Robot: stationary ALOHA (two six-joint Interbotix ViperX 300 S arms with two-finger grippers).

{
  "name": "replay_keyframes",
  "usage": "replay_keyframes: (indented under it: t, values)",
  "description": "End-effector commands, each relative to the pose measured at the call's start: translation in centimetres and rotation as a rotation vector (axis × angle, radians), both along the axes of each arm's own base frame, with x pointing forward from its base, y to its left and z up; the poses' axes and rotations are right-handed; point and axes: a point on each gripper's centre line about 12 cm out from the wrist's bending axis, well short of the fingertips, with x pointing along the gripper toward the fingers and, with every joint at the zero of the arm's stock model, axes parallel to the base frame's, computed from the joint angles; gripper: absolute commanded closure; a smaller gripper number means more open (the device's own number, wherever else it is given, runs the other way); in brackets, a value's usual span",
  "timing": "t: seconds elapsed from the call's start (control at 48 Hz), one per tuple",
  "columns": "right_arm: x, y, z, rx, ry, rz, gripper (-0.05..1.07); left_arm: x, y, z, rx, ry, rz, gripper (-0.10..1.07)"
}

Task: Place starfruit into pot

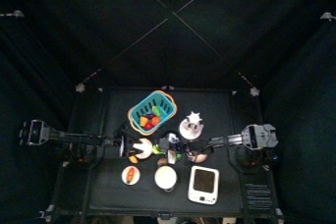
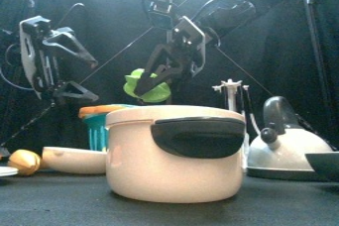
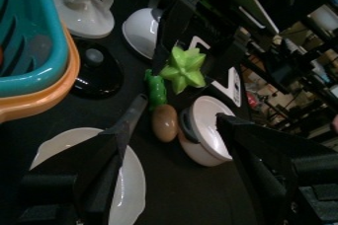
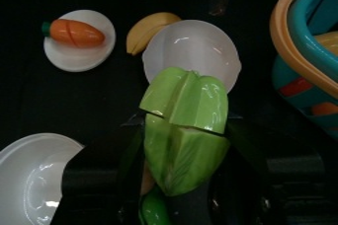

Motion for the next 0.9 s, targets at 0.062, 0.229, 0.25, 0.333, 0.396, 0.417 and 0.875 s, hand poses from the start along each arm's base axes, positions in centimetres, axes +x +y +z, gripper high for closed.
replay_keyframes:
  t: [0.062,0.229,0.25,0.333,0.396,0.417,0.875]
  values:
    - [0.1,-0.1,2.6,-0.004,-0.039,-0.011,0.53,-0.2,0.4,1.9,0.107,-0.035,-0.013,-0.03]
    - [0.2,0.5,2.9,0.004,-0.048,-0.002,0.53,-1.1,0.8,2.7,0.189,-0.031,-0.004,-0.03]
    - [0.2,0.6,3.0,0.006,-0.047,-0.002,0.53,-1.2,0.8,2.7,0.192,-0.027,0.000,-0.03]
    - [0.0,1.5,3.6,0.016,-0.052,0.009,0.53,-1.6,0.9,2.2,0.196,-0.001,0.004,-0.03]
    - [-0.2,2.2,4.1,0.024,-0.054,0.018,0.53,-1.9,0.8,1.7,0.197,0.014,0.002,-0.03]
    - [-0.3,2.5,4.2,0.029,-0.054,0.020,0.53,-2.0,0.8,1.5,0.197,0.019,0.002,-0.03]
    - [-1.4,9.5,1.7,0.151,0.065,0.091,0.53,-2.3,0.6,1.2,0.196,0.023,-0.007,-0.03]
